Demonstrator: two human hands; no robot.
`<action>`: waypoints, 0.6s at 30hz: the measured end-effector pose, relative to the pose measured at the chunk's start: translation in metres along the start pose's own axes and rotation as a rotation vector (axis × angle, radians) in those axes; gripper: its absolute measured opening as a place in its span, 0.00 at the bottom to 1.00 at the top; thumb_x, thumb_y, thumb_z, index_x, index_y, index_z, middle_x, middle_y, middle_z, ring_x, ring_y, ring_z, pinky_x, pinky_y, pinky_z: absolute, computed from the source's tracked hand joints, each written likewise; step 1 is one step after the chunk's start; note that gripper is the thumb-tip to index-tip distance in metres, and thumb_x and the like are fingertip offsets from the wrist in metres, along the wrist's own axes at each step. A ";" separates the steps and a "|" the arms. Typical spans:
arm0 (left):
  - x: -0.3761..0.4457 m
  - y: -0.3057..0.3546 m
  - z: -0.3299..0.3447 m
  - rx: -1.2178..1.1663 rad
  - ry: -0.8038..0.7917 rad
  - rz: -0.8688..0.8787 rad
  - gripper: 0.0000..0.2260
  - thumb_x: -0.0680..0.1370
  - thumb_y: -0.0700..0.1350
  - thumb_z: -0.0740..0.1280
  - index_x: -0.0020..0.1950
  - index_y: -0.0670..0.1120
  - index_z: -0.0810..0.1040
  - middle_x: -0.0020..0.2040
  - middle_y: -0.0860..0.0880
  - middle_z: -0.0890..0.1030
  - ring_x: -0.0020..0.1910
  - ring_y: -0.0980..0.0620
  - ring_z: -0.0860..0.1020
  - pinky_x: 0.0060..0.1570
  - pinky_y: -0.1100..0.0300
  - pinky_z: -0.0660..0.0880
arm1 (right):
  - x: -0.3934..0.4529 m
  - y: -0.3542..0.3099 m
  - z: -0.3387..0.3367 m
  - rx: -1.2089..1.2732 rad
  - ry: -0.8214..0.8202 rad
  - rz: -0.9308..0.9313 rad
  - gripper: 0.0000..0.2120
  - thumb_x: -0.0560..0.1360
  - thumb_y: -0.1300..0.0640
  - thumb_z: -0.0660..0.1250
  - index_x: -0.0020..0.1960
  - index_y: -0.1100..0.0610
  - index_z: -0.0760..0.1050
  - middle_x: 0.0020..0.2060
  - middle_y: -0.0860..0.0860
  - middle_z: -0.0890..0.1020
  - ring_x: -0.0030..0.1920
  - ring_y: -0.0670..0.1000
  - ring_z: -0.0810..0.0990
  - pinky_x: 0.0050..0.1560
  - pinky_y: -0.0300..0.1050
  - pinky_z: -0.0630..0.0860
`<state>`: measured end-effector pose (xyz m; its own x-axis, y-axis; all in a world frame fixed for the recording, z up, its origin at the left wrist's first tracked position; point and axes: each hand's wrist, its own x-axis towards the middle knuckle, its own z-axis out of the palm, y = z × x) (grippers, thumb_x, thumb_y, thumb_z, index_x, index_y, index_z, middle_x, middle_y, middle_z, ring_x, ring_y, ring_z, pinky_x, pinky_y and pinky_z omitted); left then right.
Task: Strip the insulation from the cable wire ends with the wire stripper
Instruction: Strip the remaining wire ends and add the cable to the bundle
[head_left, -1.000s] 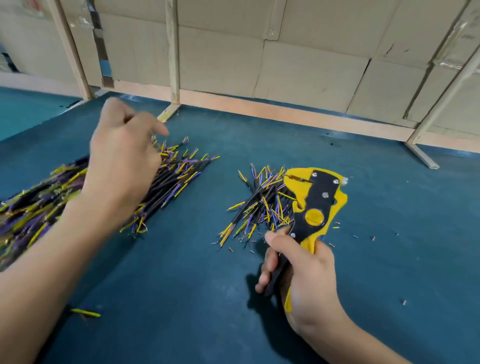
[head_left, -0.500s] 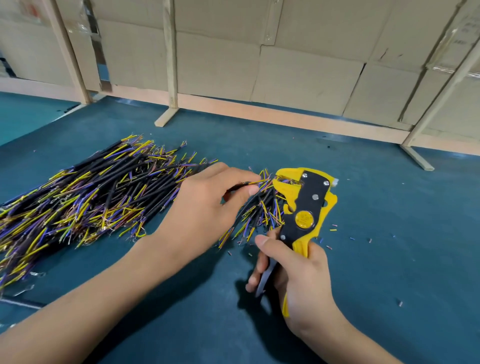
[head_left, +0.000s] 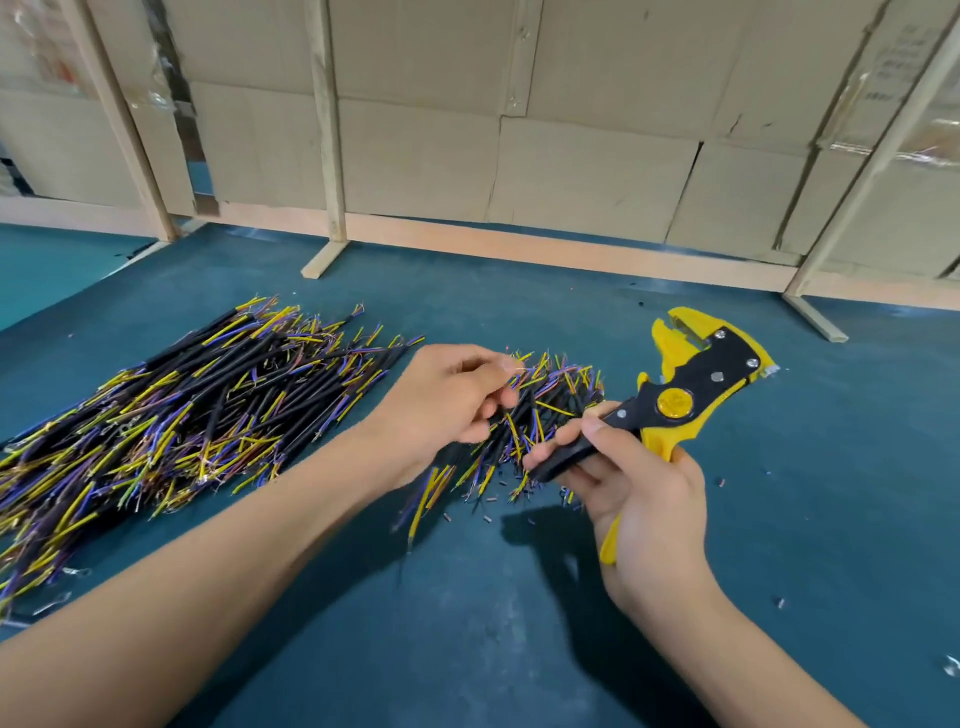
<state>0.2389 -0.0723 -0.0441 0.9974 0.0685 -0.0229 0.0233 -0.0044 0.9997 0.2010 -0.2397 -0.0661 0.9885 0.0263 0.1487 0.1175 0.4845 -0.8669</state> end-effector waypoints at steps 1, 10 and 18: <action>0.005 0.000 0.005 0.036 -0.009 -0.004 0.07 0.82 0.38 0.65 0.54 0.36 0.80 0.39 0.46 0.81 0.34 0.53 0.74 0.31 0.62 0.72 | 0.001 0.000 -0.001 0.007 0.010 0.003 0.09 0.77 0.69 0.63 0.41 0.60 0.78 0.35 0.61 0.79 0.36 0.65 0.81 0.42 0.59 0.80; 0.025 0.022 -0.053 0.506 0.083 0.157 0.14 0.80 0.45 0.69 0.66 0.47 0.80 0.58 0.49 0.84 0.59 0.51 0.80 0.65 0.58 0.73 | 0.006 -0.001 -0.004 0.018 0.018 -0.011 0.03 0.72 0.64 0.66 0.45 0.62 0.74 0.35 0.59 0.79 0.36 0.65 0.80 0.42 0.59 0.82; 0.020 0.015 -0.114 1.684 0.133 -0.072 0.13 0.76 0.49 0.70 0.58 0.45 0.79 0.56 0.41 0.81 0.60 0.39 0.76 0.58 0.51 0.74 | 0.000 0.006 -0.002 -0.065 -0.050 -0.029 0.09 0.76 0.68 0.65 0.40 0.58 0.78 0.36 0.61 0.79 0.36 0.66 0.80 0.43 0.60 0.81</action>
<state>0.2512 0.0425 -0.0288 0.9810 0.1928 0.0232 0.1941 -0.9734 -0.1213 0.2017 -0.2384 -0.0727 0.9789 0.0576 0.1963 0.1535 0.4275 -0.8909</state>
